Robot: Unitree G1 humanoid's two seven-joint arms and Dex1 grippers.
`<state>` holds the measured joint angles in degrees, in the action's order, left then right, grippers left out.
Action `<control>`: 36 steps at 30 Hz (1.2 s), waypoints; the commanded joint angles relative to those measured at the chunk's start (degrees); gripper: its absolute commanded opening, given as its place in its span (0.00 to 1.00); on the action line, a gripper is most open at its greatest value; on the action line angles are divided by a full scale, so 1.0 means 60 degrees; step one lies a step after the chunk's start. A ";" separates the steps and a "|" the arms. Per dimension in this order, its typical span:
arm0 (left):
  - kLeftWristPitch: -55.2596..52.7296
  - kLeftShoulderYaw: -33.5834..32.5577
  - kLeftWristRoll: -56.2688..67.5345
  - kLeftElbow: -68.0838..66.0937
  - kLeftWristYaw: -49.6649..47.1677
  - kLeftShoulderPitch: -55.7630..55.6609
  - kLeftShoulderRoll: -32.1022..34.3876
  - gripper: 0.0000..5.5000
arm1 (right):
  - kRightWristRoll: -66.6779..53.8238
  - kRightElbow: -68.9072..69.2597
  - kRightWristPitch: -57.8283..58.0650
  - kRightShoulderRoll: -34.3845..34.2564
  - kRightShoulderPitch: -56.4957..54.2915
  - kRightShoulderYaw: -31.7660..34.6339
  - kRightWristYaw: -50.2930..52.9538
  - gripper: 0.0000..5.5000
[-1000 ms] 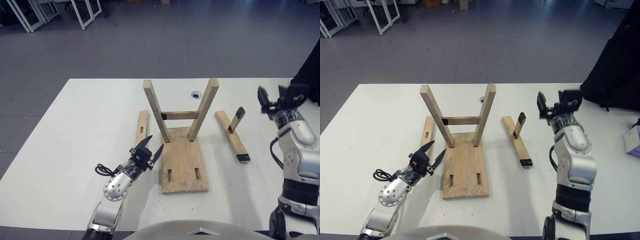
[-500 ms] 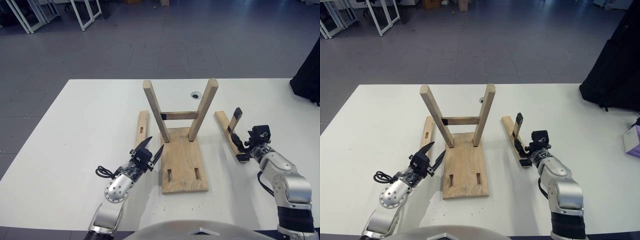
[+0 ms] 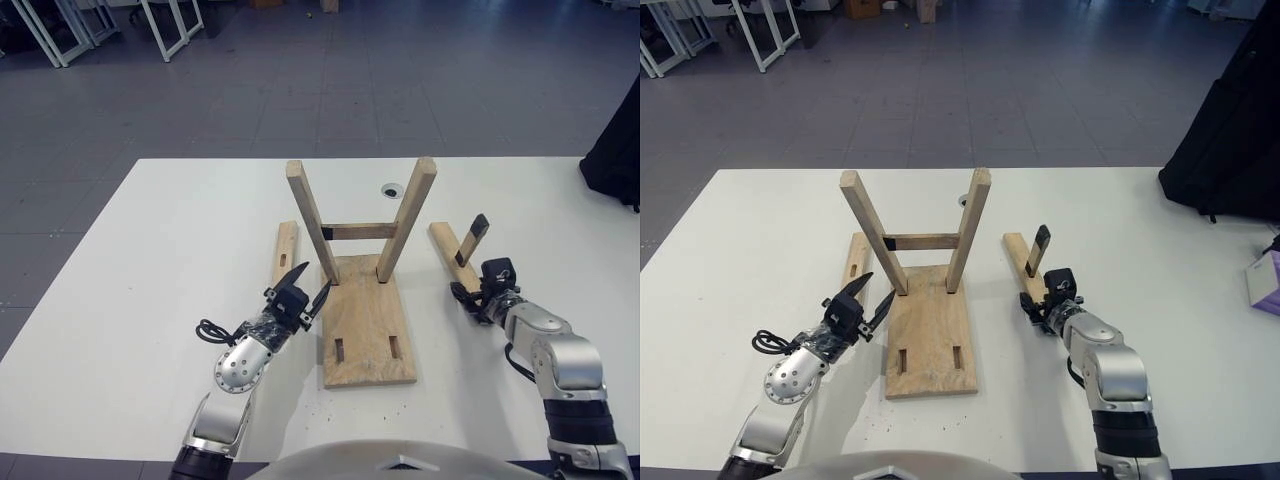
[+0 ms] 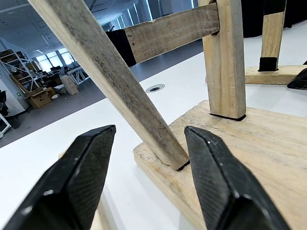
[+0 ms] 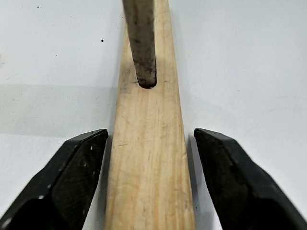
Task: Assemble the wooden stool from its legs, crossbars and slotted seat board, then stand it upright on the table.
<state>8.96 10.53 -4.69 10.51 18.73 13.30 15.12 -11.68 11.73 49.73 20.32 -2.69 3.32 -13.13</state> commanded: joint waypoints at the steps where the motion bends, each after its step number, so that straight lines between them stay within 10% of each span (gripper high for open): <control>1: -0.0098 -0.0031 -0.0049 0.0040 -0.0062 -0.0050 0.0009 0.48 | -0.0188 -0.0082 0.0644 -0.0151 0.0041 0.0120 0.0009 0.44; 8: 0.0121 -0.0308 0.0707 -0.0064 0.0055 0.0034 -0.0205 0.48 | -0.0400 -0.0370 0.0048 -0.0186 -0.0401 0.0397 -0.0162 0.37; 19: -0.1762 -0.0858 0.5863 0.1213 0.2695 -0.0399 0.0142 0.57 | -0.6821 -0.0140 -0.1620 -0.0847 -0.4304 0.3717 -0.3020 0.37; 27: -0.5885 -0.1947 1.2893 0.2837 0.4009 -0.0011 0.1345 0.76 | -0.7229 0.1943 -0.0552 0.0420 -0.1917 0.0708 -0.5933 0.37; 36: -0.6723 -0.2229 1.3138 0.3127 0.3707 -0.0289 0.1423 0.76 | -0.6970 0.2485 -0.0657 0.0920 -0.0848 -0.1037 -0.7049 0.37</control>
<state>-30.81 -2.46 74.26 28.58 41.67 12.16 23.85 -53.64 25.91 45.87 25.12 -8.32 -1.75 -54.40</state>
